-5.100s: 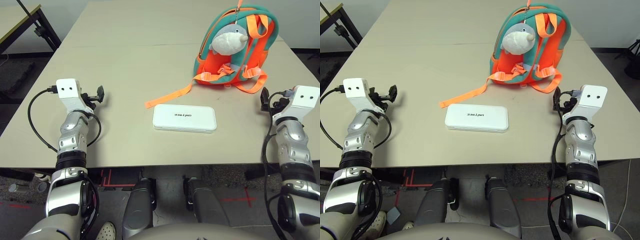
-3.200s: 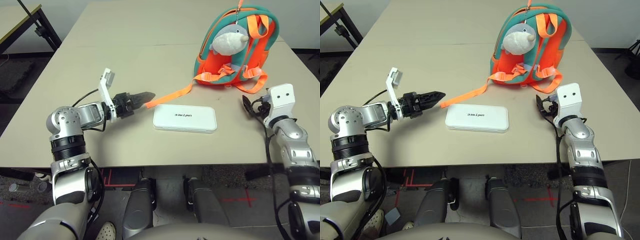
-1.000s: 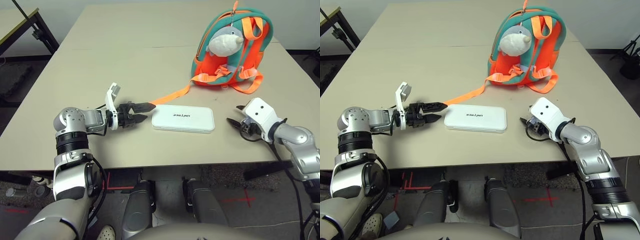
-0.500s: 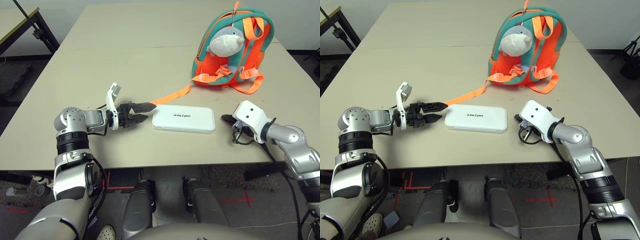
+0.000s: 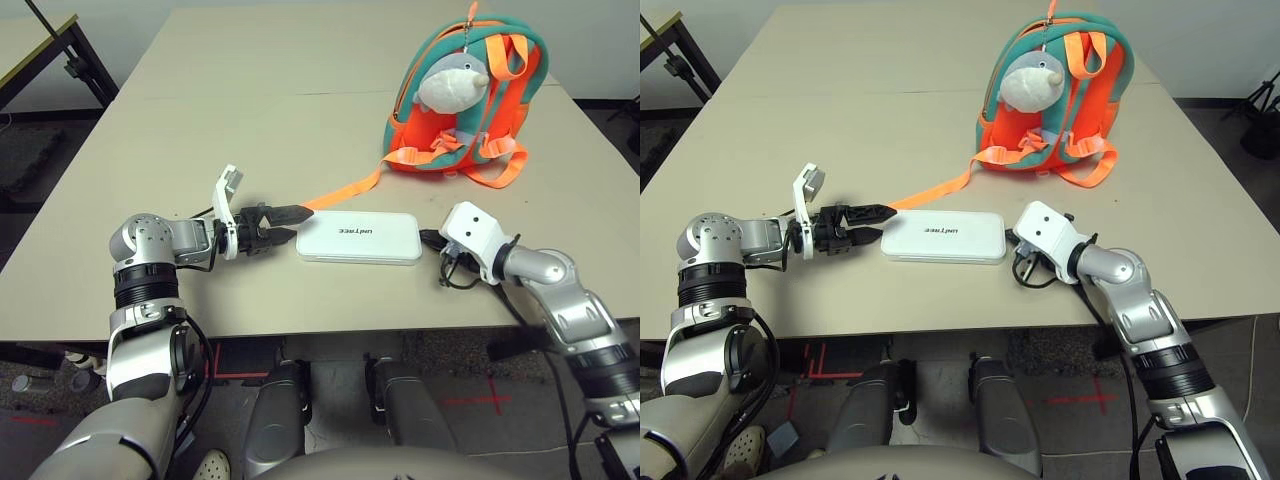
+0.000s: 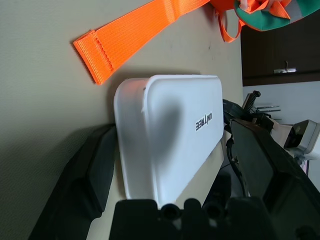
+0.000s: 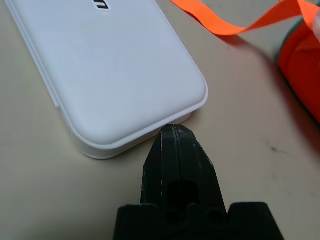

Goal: Put the pencil case into the backpack and zip it.

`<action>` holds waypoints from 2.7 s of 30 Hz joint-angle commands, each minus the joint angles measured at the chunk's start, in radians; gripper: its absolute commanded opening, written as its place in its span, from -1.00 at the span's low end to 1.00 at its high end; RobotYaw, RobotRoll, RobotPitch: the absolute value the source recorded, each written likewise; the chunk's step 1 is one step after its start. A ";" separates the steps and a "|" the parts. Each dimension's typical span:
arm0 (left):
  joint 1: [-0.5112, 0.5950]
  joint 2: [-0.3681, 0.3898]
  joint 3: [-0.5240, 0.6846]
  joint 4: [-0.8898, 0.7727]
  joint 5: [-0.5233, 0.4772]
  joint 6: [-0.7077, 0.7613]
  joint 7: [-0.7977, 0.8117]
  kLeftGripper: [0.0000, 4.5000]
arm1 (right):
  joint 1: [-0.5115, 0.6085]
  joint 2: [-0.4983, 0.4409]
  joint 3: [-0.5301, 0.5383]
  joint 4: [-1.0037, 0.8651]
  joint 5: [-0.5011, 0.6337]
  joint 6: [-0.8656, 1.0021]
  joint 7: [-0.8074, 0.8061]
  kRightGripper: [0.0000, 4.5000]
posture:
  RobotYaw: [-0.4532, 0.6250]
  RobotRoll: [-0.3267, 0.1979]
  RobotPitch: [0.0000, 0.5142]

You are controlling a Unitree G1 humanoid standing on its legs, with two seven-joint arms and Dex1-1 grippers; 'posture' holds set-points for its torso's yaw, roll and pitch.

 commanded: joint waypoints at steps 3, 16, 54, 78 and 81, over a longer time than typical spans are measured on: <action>0.030 -0.015 -0.037 -0.007 0.025 0.020 0.005 1.00 | -0.006 0.026 0.033 -0.026 -0.005 0.020 -0.007 -0.99 | -0.36 0.25 -0.32; 0.040 -0.027 -0.037 -0.029 0.020 0.052 0.000 1.00 | -0.020 0.083 0.057 -0.063 -0.017 0.071 -0.037 -0.99 | -0.36 0.25 -0.29; 0.041 -0.012 -0.011 -0.153 0.021 -0.132 -0.041 -0.41 | -0.044 0.139 0.076 -0.021 -0.032 0.049 -0.058 -0.10 | -0.32 0.25 -0.25; -0.253 0.073 0.157 -0.204 -0.092 -0.200 0.052 -0.43 | -0.018 0.084 -0.110 0.007 0.098 0.249 -0.130 1.00 | -0.30 0.25 -0.27; -0.274 0.078 0.162 -0.169 -0.063 -0.274 0.090 -0.43 | -0.029 0.130 -0.203 -0.037 0.172 0.366 -0.198 1.00 | -0.31 0.25 -0.26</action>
